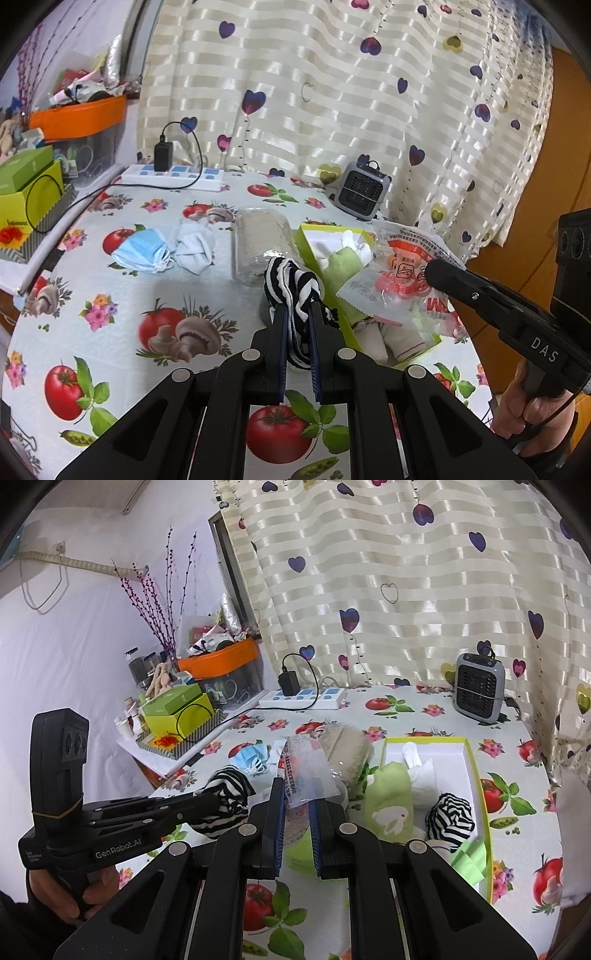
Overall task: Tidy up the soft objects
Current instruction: 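Carry the striped sock and plastic bag with both grippers over the yellow box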
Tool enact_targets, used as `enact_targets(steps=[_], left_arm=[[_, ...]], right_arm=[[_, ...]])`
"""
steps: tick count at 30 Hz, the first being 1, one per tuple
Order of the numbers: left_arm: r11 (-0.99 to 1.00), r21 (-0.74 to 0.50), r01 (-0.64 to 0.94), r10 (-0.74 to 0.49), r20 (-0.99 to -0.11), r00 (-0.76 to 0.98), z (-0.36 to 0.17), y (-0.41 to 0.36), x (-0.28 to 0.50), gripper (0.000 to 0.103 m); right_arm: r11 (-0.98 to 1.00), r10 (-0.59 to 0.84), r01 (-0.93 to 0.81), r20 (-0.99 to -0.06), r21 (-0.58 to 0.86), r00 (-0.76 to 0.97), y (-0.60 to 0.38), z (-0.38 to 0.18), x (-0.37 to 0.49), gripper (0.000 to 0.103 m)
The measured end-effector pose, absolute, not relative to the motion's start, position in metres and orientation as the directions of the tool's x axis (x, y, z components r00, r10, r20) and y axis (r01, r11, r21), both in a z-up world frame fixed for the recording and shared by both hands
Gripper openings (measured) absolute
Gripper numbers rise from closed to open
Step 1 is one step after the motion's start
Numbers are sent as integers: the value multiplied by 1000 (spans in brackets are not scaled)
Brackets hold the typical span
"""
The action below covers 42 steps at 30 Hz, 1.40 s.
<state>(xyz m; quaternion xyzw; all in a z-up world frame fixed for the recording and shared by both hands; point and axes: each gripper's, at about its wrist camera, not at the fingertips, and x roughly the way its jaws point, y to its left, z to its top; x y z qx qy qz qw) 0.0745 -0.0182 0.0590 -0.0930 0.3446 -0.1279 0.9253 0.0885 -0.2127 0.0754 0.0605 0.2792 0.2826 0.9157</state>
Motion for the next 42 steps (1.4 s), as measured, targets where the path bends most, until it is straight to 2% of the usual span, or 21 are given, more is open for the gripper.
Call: enact_targets(steps=[13,25,35,42], left_arm=[[943,-247,221,-329,-613,718,63,-41,80,10],[927,-247,284,-376,-611,696,65,-68,90,10],[909,-250,332,-414,-626,661,58,-91,96,10],[904,-255,344,-424,-636,644,52,-98,100,10]], right_arm=[[852,523,-442,-472,279,710,-237,74,89,13],[899,428,-312,-462,308,777,-292,75,94,13],[914,383,-242,-494,325,781,-316,58,105,13],[920,369,-209,-555,331,745,-319,31,131,13]])
